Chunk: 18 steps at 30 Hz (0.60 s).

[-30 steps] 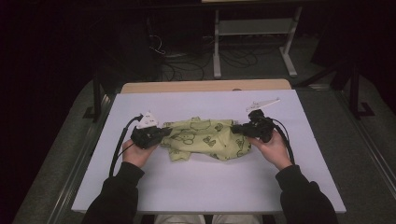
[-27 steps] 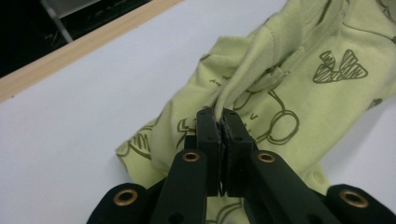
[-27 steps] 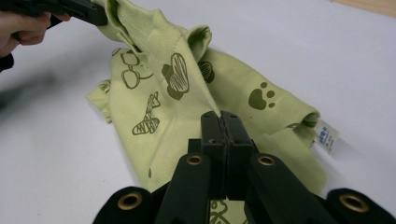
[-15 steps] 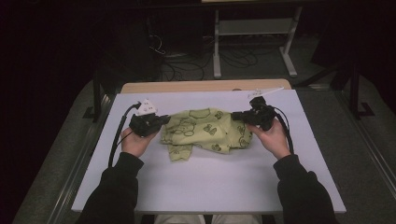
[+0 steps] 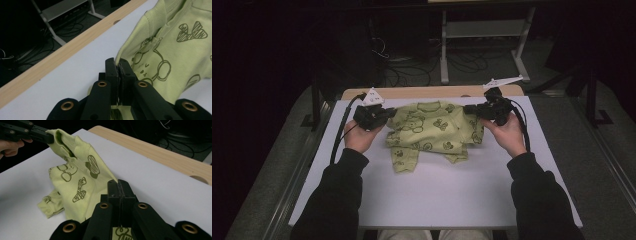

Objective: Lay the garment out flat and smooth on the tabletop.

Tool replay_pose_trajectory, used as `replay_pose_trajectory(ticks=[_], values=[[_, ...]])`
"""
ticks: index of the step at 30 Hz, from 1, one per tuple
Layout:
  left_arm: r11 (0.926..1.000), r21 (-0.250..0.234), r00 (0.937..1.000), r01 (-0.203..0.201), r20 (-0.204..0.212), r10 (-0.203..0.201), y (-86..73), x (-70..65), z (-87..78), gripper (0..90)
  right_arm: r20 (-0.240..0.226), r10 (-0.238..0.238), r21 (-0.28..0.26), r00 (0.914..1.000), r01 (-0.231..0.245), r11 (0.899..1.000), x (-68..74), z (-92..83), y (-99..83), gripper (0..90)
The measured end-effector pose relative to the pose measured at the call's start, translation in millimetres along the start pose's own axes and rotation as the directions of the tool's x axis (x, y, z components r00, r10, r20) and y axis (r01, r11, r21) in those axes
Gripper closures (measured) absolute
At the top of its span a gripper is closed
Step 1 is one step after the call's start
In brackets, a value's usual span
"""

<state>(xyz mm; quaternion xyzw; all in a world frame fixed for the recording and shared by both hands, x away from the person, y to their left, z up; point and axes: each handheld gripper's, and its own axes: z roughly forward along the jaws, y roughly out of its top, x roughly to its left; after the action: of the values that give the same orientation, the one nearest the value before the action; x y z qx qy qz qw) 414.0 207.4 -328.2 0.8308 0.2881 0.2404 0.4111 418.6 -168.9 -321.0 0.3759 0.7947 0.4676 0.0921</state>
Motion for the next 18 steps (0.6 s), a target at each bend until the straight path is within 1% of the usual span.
replay_pose_trajectory(ticks=[4,9,11,13,15,17,18], values=[[0.9999,0.004,0.9997,-0.014,-0.021,0.014,11.9,5.4,0.5,87.1,0.014,-0.003,-0.005,0.9999,0.003,1.0,-2.3,-2.2,9.6,88.3],[0.9985,0.031,0.9977,-0.045,-0.049,0.046,28.7,12.3,1.7,87.1,0.033,-0.01,-0.015,0.9994,0.011,1.0,-5.1,-3.5,24.1,88.3],[0.9984,0.029,0.9971,-0.049,-0.057,0.051,35.1,14.6,2.1,87.1,0.044,-0.012,-0.022,0.9989,0.012,1.0,-6.7,-4.0,29.7,88.3],[0.9983,0.03,0.9967,-0.049,-0.063,0.051,40.4,16.6,3.3,87.1,0.057,-0.004,-0.035,0.9984,0.006,0.999,-8.6,-4.4,33.9,88.3],[0.9978,0.034,0.996,-0.058,-0.066,0.06,44.4,19.3,7.0,87.1,0.073,0.004,-0.045,0.9973,-0.001,0.999,-11.1,-3.8,37.6,88.3],[0.9961,0.056,0.9949,-0.068,-0.07,0.072,48.2,23.1,12.0,87.1,0.088,0.013,-0.051,0.996,-0.008,0.999,-14.2,-1.6,41.7,88.3],[0.9959,0.058,0.9945,-0.069,-0.074,0.074,49.9,25.2,14.2,87.1,0.094,0.015,-0.051,0.9955,-0.011,0.999,-16.1,0.0,44.2,88.4]])
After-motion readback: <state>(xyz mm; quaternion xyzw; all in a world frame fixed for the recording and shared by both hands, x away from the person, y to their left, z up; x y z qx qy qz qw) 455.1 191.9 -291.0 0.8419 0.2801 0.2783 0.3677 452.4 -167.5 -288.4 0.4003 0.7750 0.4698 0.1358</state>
